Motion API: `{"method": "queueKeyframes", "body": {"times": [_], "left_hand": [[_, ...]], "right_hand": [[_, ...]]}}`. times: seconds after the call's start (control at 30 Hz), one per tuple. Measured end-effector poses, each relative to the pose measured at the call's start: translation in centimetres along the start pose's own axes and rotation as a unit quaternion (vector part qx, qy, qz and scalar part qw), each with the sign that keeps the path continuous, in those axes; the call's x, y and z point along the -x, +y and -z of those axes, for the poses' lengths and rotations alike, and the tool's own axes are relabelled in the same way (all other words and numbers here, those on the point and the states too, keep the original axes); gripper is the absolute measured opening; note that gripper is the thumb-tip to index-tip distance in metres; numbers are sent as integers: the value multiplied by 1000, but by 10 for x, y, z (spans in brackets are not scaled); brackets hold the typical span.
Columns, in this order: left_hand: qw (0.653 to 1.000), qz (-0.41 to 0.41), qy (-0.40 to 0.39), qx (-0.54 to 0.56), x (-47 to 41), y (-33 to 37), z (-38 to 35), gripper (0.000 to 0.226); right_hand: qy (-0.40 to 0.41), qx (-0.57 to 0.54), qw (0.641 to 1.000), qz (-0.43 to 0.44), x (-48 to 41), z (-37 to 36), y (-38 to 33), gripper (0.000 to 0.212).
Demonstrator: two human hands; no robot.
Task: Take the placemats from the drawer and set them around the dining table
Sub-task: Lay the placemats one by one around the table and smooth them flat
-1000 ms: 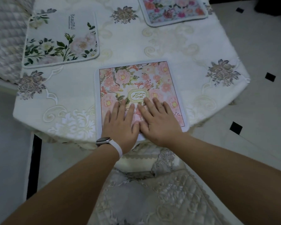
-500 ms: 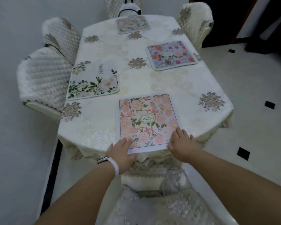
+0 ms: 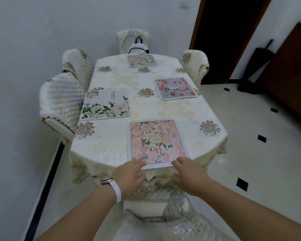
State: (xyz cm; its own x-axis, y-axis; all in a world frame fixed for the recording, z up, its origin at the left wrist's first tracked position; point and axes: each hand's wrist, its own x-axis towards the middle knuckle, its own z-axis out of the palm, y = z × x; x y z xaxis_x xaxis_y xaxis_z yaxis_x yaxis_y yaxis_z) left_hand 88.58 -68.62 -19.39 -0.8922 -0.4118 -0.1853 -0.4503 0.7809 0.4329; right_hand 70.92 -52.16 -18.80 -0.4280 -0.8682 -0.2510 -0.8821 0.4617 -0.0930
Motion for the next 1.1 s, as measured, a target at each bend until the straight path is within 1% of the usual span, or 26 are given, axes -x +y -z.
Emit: {"method": "queueKeyframes", "body": {"times": [0.17,0.27,0.37,0.53,0.67,0.8,0.87,0.97,1.1], "left_hand": [[999,-46,21,5,11,14,-5,46],[997,-78,27,-5,15,24,-9,49],[994,-98,48,-8,17,35,-9,46],[993,-88,69,-37,25,62,-11,49],[993,-87,69,-50,34,95,-16,44],[992,-94,64,-57,35,145,-29,53],[990,-106,72,-65,26,177,-42,49],[987,-122,73,-79,13,239,-63,46],[973,-176,90,-117,-7,326,-93,50]], "right_hand": [[-5,-31,999,-41,32,1,-7,40],[8,-48,997,-66,49,9,-3,41],[29,-62,994,-81,62,16,6,44],[77,-78,991,-77,78,28,22,47],[102,-71,991,-56,99,31,45,46],[112,-61,991,-46,131,33,88,40],[116,-56,990,-54,154,32,121,37],[121,-69,987,-76,195,29,180,37],[114,-89,984,-101,251,18,258,42]]}}
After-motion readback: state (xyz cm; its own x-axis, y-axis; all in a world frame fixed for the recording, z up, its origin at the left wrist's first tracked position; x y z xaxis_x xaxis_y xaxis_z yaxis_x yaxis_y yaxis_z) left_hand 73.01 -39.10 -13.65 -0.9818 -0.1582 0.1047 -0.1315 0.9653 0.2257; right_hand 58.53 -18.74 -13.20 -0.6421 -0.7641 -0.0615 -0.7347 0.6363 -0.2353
